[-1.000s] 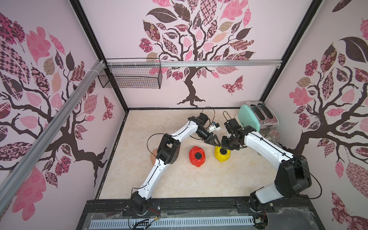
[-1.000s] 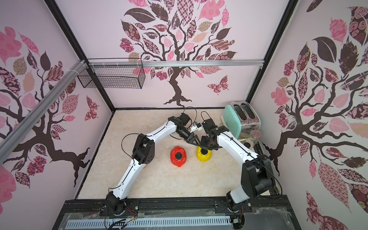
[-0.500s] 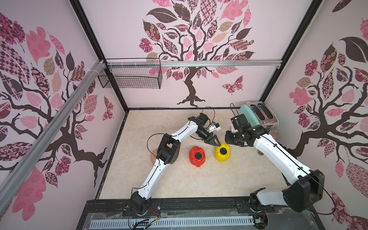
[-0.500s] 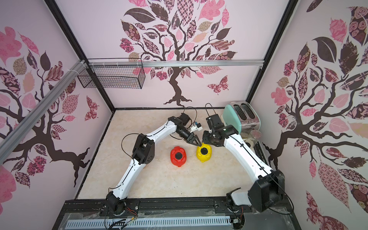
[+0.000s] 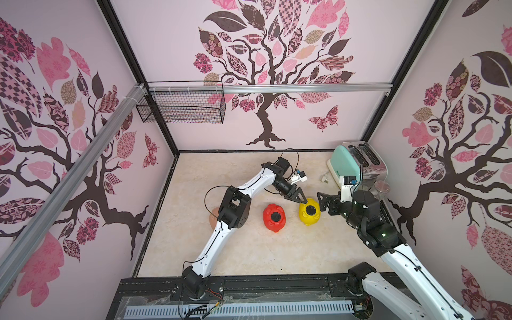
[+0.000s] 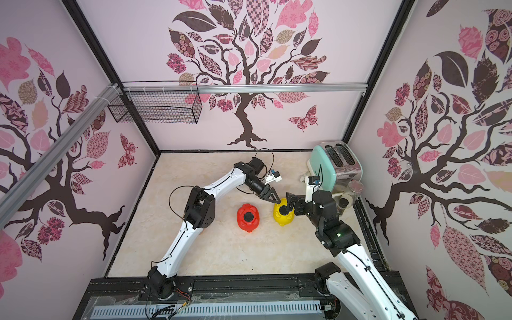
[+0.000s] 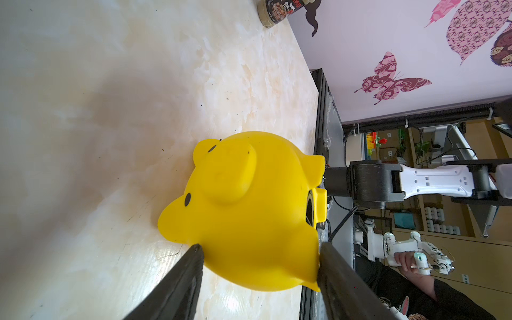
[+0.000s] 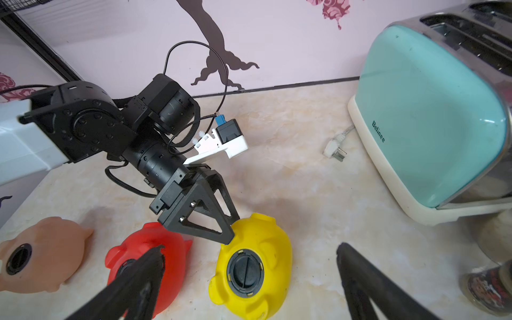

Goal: Close piggy banks
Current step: Hold the piggy bank at the center of the board.

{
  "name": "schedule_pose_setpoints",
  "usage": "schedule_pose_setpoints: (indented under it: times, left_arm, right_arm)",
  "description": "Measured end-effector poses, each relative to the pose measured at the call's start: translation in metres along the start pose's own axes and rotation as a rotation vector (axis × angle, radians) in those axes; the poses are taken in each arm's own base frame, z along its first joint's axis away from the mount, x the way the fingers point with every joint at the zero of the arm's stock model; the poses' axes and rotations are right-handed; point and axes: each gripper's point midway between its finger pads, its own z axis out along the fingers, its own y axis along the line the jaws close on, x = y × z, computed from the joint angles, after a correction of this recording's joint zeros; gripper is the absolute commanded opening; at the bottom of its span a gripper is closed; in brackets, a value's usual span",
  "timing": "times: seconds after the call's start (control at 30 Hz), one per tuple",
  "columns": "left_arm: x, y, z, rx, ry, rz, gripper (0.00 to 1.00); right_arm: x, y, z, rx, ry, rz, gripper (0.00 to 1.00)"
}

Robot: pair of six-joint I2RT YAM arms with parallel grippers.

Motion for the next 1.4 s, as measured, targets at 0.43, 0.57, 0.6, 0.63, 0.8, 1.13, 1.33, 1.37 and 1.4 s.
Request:
schedule_pose_setpoints:
  times: [0.43, 0.57, 0.6, 0.63, 0.8, 1.13, 1.33, 1.37, 1.4]
  left_arm:
    - [0.002, -0.001, -0.002, -0.016, -0.006, 0.001, 0.65]
    - [0.003, -0.002, -0.004, -0.024, -0.013, -0.007, 0.65]
    - [0.003, -0.001, -0.004, -0.026, -0.015, -0.009, 0.65]
    - [0.002, -0.002, -0.004, -0.028, -0.017, -0.009, 0.66]
    - [0.000, 0.000, -0.010, -0.074, -0.034, -0.006, 0.67]
    - [-0.003, 0.002, -0.030, -0.145, -0.089, -0.006, 0.68]
    - [-0.007, -0.004, -0.042, -0.153, -0.120, 0.010, 0.68]
    - [-0.008, -0.006, -0.043, -0.154, -0.124, 0.016, 0.68]
    - [-0.008, -0.008, -0.045, -0.154, -0.128, 0.021, 0.68]
  right_arm:
    - [-0.001, -0.005, 0.002, 0.013, -0.080, -0.062, 1.00]
    - [-0.004, -0.006, 0.001, 0.017, -0.091, -0.064, 1.00]
    - [-0.004, -0.006, 0.001, 0.017, -0.093, -0.064, 1.00]
    - [-0.004, -0.006, 0.001, 0.017, -0.094, -0.064, 1.00]
    - [-0.004, -0.008, 0.000, 0.028, -0.098, -0.063, 1.00]
    - [-0.004, -0.008, -0.001, 0.027, -0.101, -0.059, 1.00]
    - [-0.004, -0.008, -0.001, 0.026, -0.101, -0.059, 1.00]
    - [-0.004, -0.008, -0.001, 0.026, -0.101, -0.059, 1.00]
    - [-0.004, -0.008, -0.001, 0.026, -0.101, -0.059, 1.00]
